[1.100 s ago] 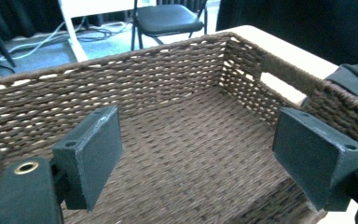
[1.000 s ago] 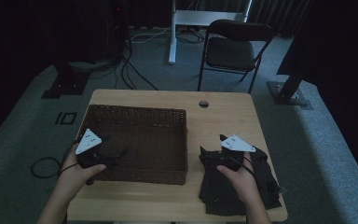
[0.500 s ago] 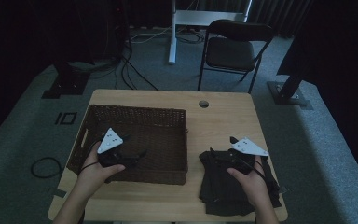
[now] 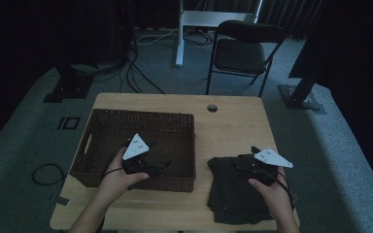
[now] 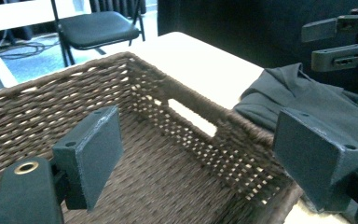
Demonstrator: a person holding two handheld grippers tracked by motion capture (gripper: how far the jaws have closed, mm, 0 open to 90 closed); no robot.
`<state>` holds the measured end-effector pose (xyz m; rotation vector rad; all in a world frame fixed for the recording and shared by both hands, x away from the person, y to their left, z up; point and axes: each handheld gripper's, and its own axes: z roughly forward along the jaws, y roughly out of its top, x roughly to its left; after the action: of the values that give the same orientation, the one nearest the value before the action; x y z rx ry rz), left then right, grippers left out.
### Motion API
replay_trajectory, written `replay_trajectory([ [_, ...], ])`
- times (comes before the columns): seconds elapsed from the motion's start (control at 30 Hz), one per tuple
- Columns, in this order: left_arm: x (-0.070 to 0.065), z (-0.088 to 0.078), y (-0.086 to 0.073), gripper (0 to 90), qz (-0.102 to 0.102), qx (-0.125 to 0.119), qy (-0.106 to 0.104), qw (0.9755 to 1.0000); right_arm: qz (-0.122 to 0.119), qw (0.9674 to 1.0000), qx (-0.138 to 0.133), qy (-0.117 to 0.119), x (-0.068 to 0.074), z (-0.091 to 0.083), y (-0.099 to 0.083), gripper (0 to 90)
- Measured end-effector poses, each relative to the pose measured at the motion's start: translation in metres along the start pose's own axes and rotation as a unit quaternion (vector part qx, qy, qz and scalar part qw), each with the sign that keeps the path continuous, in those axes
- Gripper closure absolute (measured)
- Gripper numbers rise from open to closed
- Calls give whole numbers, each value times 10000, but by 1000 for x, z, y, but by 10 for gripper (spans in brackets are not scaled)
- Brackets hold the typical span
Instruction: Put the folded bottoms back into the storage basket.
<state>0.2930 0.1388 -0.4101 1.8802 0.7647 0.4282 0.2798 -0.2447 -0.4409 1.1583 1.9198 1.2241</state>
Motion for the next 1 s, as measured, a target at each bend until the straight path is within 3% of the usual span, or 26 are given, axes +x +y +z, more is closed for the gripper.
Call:
replay_trajectory([
  [0.3,-23,23,10,165,134,-5,-345,9993,82,9999,29,-90,-11,-8,-8,125],
  [0.6,-40,41,16,165,218,-28,-523,9984,169,9996,2,-219,-22,-18,-14,125],
  [0.77,-54,56,18,165,348,53,-733,9967,205,9994,21,-292,-28,-23,-17,125],
  [1.0,-69,71,17,165,375,88,-955,9947,218,9991,56,-366,-34,-29,-21,126],
])
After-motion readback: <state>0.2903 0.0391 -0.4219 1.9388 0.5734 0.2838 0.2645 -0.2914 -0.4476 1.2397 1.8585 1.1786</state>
